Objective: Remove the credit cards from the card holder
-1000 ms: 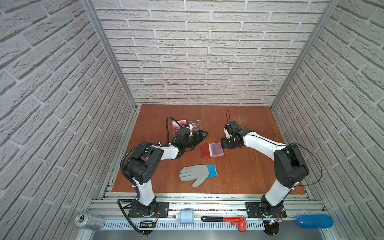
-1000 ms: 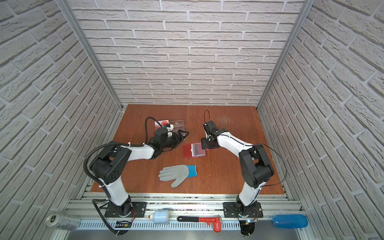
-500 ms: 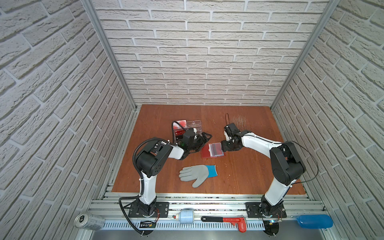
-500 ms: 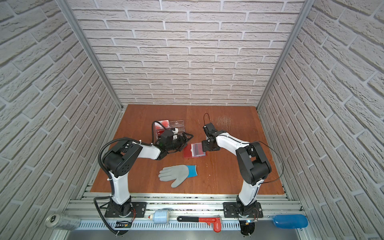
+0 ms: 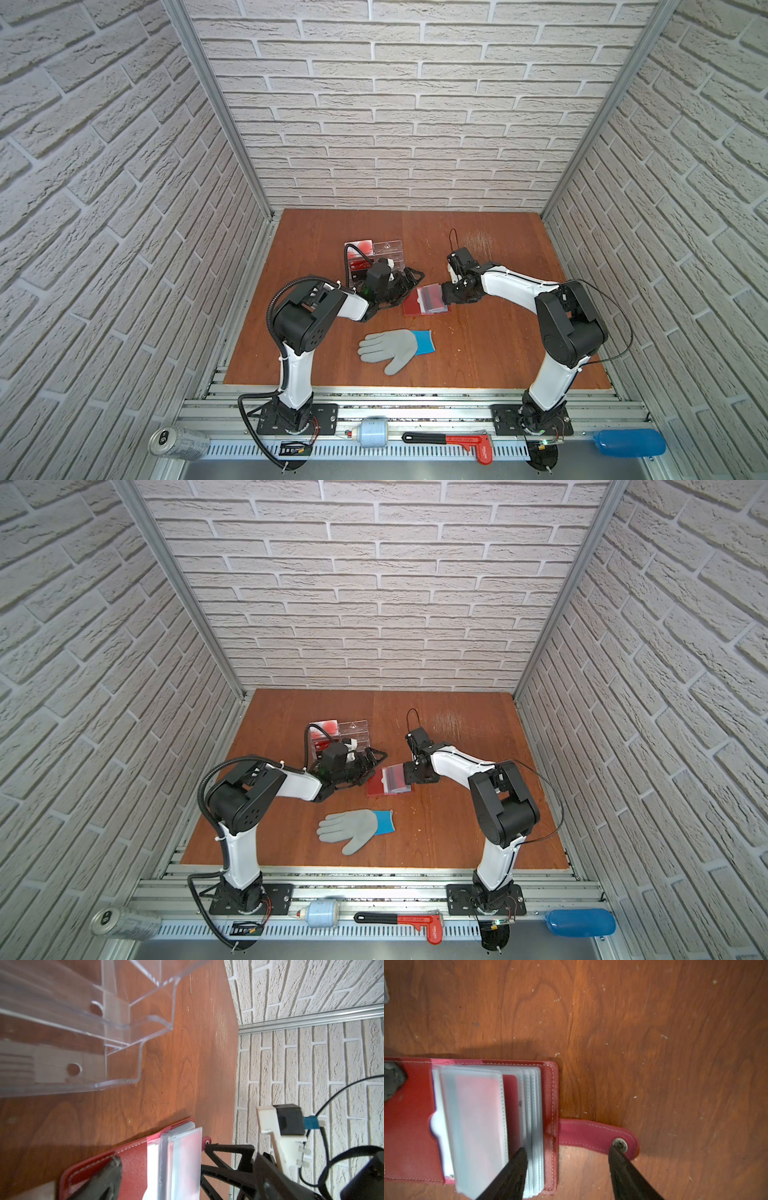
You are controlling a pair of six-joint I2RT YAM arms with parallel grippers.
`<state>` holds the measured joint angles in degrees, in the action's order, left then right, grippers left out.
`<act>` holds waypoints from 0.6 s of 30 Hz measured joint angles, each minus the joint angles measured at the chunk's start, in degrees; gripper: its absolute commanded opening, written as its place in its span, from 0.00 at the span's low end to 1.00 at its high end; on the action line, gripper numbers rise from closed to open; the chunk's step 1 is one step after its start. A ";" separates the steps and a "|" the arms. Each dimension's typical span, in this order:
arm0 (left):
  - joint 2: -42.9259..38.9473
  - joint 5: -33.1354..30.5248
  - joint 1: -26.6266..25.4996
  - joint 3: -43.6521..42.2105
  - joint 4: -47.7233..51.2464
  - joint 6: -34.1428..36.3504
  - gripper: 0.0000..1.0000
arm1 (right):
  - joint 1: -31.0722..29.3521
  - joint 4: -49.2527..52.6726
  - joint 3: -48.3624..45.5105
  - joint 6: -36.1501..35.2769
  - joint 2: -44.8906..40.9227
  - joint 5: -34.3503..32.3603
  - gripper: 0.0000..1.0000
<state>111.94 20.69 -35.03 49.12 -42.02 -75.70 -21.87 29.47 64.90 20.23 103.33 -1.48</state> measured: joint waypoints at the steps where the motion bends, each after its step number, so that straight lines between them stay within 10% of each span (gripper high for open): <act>1: 0.00 0.02 0.00 0.00 -0.02 0.04 0.98 | 0.00 -0.07 0.00 0.09 0.02 0.00 0.64; 18: 0.00 0.02 0.02 -1.01 -1.73 -0.02 0.98 | -2.25 0.00 0.68 0.96 0.02 0.35 0.64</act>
<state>111.94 20.71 -35.00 48.12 -43.75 -75.72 -24.12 29.47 65.58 21.19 103.35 -1.13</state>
